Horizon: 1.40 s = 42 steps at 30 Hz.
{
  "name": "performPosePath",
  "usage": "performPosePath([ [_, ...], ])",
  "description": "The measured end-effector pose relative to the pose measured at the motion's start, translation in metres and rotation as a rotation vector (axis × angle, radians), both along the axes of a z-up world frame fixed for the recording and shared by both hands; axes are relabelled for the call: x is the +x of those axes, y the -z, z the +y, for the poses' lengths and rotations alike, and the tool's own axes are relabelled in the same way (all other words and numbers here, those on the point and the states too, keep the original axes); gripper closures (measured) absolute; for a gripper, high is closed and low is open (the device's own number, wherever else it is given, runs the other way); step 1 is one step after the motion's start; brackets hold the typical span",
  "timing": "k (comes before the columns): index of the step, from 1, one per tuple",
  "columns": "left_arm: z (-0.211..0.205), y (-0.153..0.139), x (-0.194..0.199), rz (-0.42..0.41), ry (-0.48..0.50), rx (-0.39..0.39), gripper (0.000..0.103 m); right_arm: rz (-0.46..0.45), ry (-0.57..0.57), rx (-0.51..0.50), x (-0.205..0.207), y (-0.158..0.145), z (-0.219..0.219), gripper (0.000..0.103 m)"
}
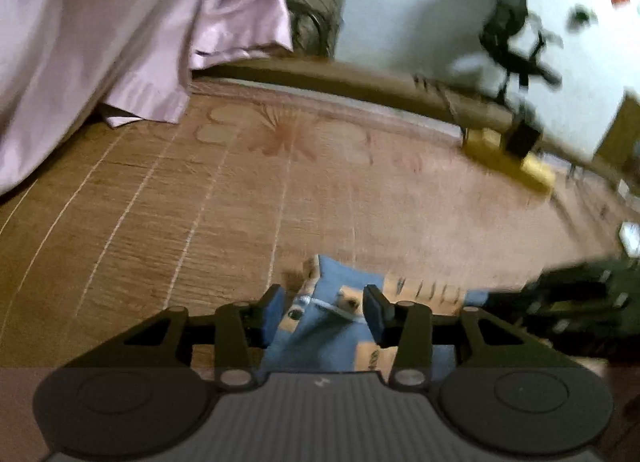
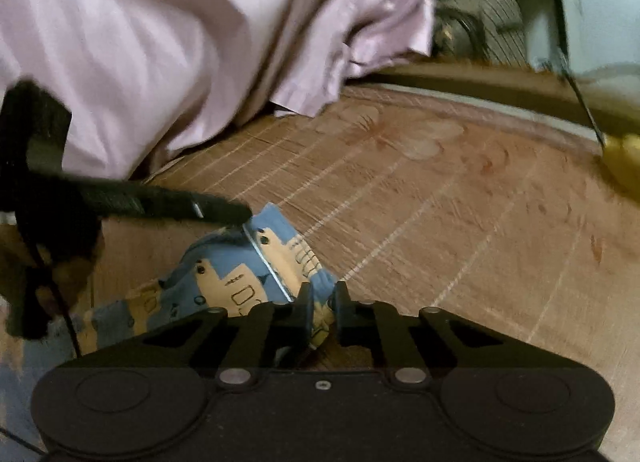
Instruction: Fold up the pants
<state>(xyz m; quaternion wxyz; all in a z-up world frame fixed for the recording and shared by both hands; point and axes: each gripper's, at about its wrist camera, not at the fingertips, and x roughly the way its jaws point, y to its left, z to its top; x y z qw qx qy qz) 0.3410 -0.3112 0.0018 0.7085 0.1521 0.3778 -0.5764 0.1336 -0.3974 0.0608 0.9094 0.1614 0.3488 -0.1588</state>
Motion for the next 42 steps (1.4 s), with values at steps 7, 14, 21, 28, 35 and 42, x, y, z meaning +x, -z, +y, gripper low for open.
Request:
performPosePath([
  [7, 0.031, -0.024, 0.031, 0.279, -0.12, -0.08, 0.02, -0.026, -0.23, -0.257, 0.004, -0.013, 0.048, 0.093],
  [14, 0.027, -0.014, 0.057, 0.517, -0.206, 0.006, 0.024, 0.022, -0.46, -0.399, 0.006, -0.005, 0.088, 0.094],
  [21, 0.011, 0.0, 0.059, 0.656, -0.289, 0.11, 0.025, 0.07, -0.573, -0.481, 0.008, 0.006, 0.106, 0.094],
  [28, -0.003, 0.002, 0.055, 0.628, -0.377, 0.202, 0.028, 0.09, -0.616, -0.511, 0.007, 0.01, 0.115, 0.094],
  [35, -0.011, 0.005, 0.045, 0.57, -0.396, 0.283, 0.071, 0.079, -0.606, -0.483, 0.006, 0.007, 0.111, 0.089],
  [42, 0.003, 0.013, 0.049, 0.615, -0.409, 0.263, 0.079, 0.032, -0.552, -0.439, -0.001, -0.006, 0.099, 0.056],
])
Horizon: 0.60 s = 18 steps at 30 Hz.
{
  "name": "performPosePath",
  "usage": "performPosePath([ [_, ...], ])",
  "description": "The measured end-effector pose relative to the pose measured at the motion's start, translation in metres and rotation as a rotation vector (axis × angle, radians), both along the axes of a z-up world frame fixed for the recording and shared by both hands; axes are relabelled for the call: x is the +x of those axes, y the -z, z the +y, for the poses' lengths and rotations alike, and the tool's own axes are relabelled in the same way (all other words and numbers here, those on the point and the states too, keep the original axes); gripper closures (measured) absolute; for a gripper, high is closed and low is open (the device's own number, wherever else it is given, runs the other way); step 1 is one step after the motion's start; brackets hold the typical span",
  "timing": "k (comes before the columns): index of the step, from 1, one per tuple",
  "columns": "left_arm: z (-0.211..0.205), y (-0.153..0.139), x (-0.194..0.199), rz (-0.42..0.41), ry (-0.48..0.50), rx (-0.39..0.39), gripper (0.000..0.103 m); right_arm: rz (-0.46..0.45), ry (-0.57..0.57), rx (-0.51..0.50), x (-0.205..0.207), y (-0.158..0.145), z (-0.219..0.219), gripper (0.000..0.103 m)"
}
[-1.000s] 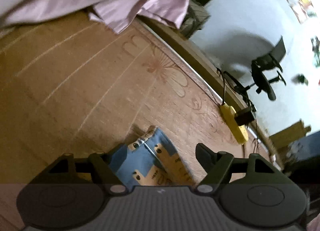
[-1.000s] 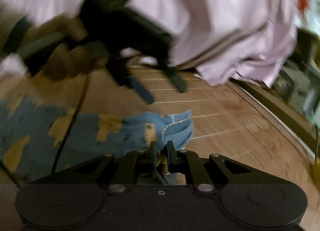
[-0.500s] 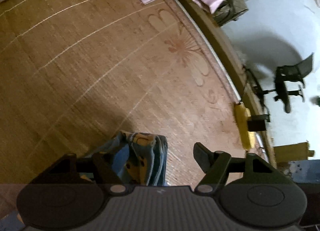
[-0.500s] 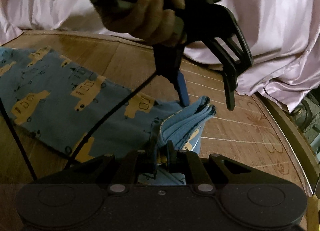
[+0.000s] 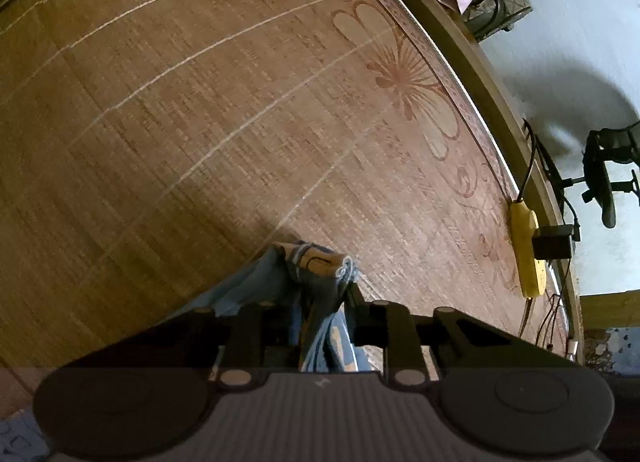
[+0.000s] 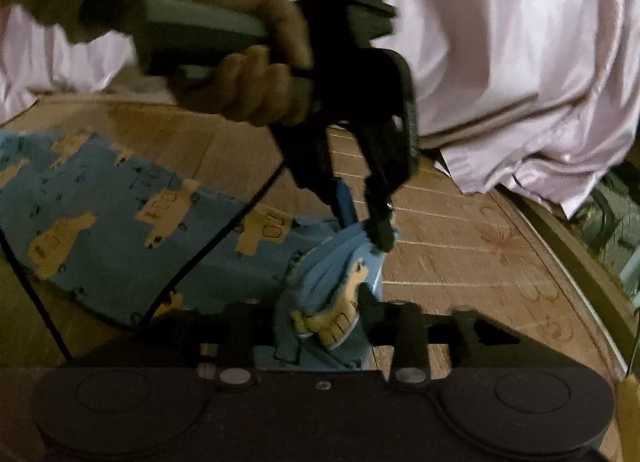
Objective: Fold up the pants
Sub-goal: 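Pinch the pants edge with the right gripper while the left gripper holds the fold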
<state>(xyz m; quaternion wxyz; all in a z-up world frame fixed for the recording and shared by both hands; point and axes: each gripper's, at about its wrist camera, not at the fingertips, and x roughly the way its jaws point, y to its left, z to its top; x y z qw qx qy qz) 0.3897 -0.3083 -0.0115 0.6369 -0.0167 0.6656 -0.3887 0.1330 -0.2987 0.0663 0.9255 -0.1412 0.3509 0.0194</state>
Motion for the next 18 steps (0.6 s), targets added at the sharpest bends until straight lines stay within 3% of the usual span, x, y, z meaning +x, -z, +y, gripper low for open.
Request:
performPosePath([
  [4, 0.007, 0.004, 0.004, 0.036, -0.022, -0.018, 0.079, 0.058, 0.0, 0.031, 0.003, 0.008, -0.001, 0.054],
  [10, 0.013, 0.005, 0.008, 0.075, -0.063, -0.039, 0.083, 0.063, 0.004, -0.003, 0.01, 0.018, 0.007, 0.055],
  [12, 0.015, 0.005, 0.008, 0.075, -0.067, -0.043, 0.085, 0.065, 0.022, -0.014, 0.012, 0.021, 0.008, 0.059],
  [14, 0.015, 0.004, 0.007, 0.073, -0.072, -0.044, 0.087, 0.06, 0.036, -0.016, 0.014, 0.021, 0.007, 0.078],
  [16, 0.018, 0.004, 0.007, 0.075, -0.077, -0.049, 0.088, 0.055, 0.05, -0.003, 0.013, 0.018, 0.004, 0.088],
  [18, 0.021, 0.003, 0.006, 0.072, -0.081, -0.053, 0.091, 0.043, 0.064, 0.008, 0.01, 0.014, 0.002, 0.09],
])
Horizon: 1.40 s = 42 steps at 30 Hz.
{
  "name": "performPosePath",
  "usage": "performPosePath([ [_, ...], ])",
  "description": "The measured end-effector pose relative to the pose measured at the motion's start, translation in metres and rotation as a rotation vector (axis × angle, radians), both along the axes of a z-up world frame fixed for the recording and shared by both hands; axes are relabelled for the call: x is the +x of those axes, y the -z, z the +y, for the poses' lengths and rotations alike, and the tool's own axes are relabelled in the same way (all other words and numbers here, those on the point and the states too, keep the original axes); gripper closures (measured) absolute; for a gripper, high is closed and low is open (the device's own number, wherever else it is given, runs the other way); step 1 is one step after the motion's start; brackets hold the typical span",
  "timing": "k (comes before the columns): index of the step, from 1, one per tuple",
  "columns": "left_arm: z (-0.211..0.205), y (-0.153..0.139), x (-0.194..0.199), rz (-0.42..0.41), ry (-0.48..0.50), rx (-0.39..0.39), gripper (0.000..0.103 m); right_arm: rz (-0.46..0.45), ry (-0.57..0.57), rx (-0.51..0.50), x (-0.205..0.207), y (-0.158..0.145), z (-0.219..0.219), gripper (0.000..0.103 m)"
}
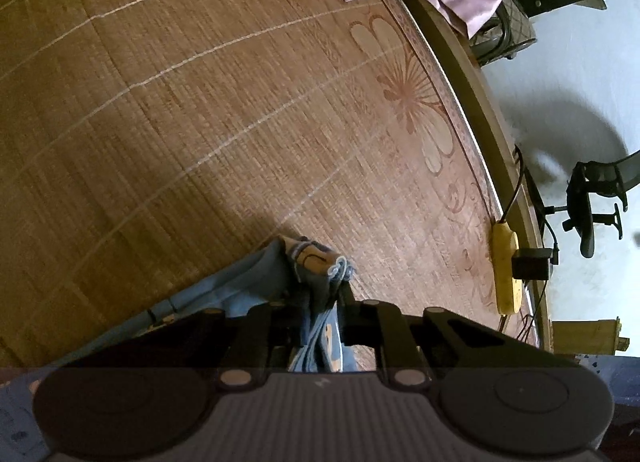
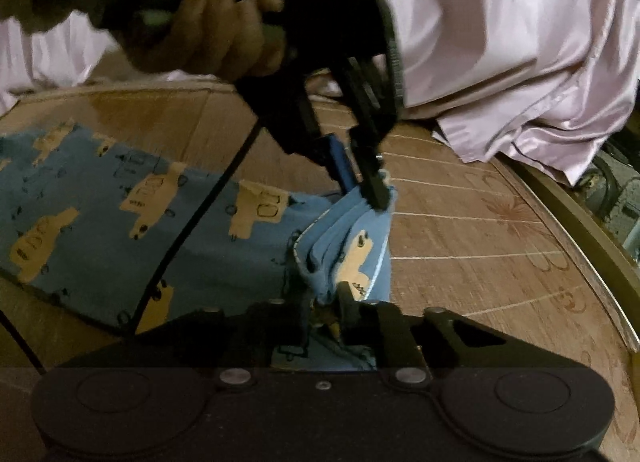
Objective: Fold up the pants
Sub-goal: 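Pinch the pants edge with the right gripper while the left gripper holds the fold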
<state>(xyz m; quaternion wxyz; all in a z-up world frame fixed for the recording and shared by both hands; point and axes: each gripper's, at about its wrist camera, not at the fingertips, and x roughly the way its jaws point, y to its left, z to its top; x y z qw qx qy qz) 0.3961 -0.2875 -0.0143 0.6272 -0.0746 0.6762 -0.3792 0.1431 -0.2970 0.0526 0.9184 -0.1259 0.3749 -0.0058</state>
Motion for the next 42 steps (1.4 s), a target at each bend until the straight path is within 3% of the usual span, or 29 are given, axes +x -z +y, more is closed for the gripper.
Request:
performPosePath([
  [6, 0.019, -0.006, -0.005, -0.003, -0.02, -0.047, 0.094, -0.019, -0.034, -0.064, -0.011, -0.015, 0.009, 0.091],
  [11, 0.045, -0.025, -0.022, -0.116, 0.002, -0.115, 0.096, -0.02, -0.114, -0.109, -0.018, -0.023, 0.029, 0.091],
  [19, 0.106, -0.043, -0.038, -0.159, -0.012, -0.176, 0.096, -0.015, -0.24, -0.097, -0.031, -0.033, 0.06, 0.091],
  [29, 0.178, -0.027, -0.049, -0.13, -0.087, -0.166, 0.096, 0.04, -0.365, -0.028, -0.027, -0.023, 0.094, 0.091],
  [37, 0.197, 0.004, -0.053, -0.142, -0.068, -0.13, 0.095, 0.096, -0.359, 0.02, -0.02, 0.002, 0.099, 0.091],
  [40, 0.202, 0.008, -0.053, -0.148, -0.06, -0.139, 0.088, 0.093, -0.341, 0.051, -0.019, 0.004, 0.097, 0.09],
  [42, 0.205, 0.009, -0.053, -0.148, -0.057, -0.153, 0.069, 0.089, -0.339, 0.055, -0.02, 0.004, 0.096, 0.088],
])
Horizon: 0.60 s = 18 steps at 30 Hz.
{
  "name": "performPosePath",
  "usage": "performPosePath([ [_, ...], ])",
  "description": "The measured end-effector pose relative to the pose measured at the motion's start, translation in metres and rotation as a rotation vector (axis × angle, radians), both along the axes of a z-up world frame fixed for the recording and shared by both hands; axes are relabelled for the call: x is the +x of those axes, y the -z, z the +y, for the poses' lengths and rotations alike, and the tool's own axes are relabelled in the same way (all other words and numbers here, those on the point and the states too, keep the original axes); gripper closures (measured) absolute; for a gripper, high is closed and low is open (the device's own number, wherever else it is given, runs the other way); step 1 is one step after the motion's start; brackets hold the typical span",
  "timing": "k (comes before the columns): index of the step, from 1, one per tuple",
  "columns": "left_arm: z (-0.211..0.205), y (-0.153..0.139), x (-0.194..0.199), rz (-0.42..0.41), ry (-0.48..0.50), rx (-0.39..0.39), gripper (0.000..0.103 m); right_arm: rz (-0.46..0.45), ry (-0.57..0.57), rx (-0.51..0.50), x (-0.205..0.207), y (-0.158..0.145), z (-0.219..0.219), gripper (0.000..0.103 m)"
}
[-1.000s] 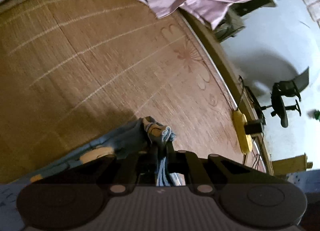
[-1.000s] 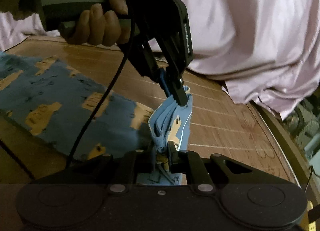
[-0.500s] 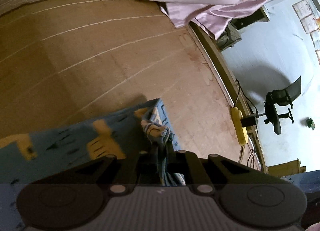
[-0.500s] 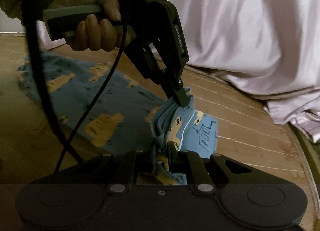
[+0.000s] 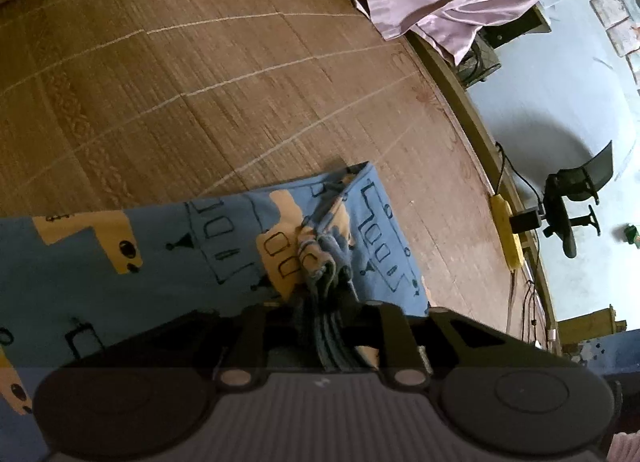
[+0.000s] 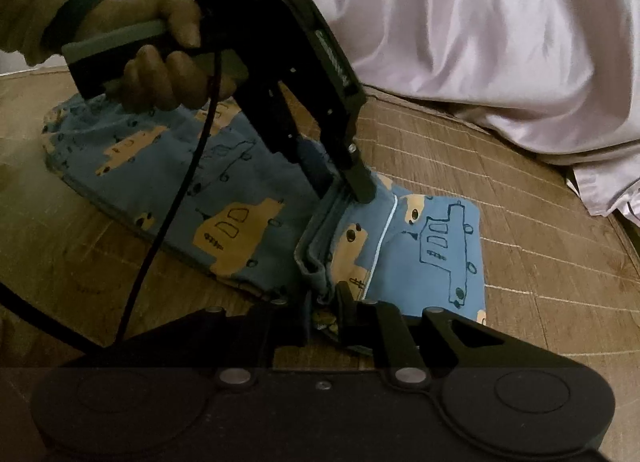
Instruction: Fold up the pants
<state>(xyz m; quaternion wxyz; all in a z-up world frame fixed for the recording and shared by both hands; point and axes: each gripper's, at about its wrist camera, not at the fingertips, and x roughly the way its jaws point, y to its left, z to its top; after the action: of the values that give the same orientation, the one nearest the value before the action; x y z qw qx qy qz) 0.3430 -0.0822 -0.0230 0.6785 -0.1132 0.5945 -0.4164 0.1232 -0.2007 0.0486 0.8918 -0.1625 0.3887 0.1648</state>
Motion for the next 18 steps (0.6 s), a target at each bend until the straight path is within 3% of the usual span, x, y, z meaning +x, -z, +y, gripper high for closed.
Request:
performPosePath([
  [2, 0.003, 0.001, 0.0, 0.005, -0.008, -0.015, 0.055, -0.004, 0.004, 0.004, 0.0, 0.0, 0.0, 0.086],
  [3, 0.003, 0.001, 0.0, 0.008, -0.01, -0.021, 0.053, -0.004, 0.008, 0.009, -0.001, 0.0, 0.0, 0.085],
  [10, -0.004, -0.004, -0.001, -0.038, -0.044, 0.032, 0.052, 0.001, 0.042, 0.032, 0.0, 0.0, -0.001, 0.076],
  [13, -0.009, -0.009, -0.002, -0.074, -0.055, 0.078, 0.059, 0.004, 0.054, 0.033, 0.001, 0.0, 0.0, 0.076],
  [15, -0.01, -0.008, -0.001, -0.074, -0.061, 0.092, 0.072, 0.005, 0.066, 0.039, 0.001, -0.001, 0.0, 0.08],
  [18, -0.011, -0.006, 0.001, -0.047, -0.078, 0.097, 0.079, 0.003, 0.073, 0.041, 0.002, -0.002, -0.001, 0.085],
])
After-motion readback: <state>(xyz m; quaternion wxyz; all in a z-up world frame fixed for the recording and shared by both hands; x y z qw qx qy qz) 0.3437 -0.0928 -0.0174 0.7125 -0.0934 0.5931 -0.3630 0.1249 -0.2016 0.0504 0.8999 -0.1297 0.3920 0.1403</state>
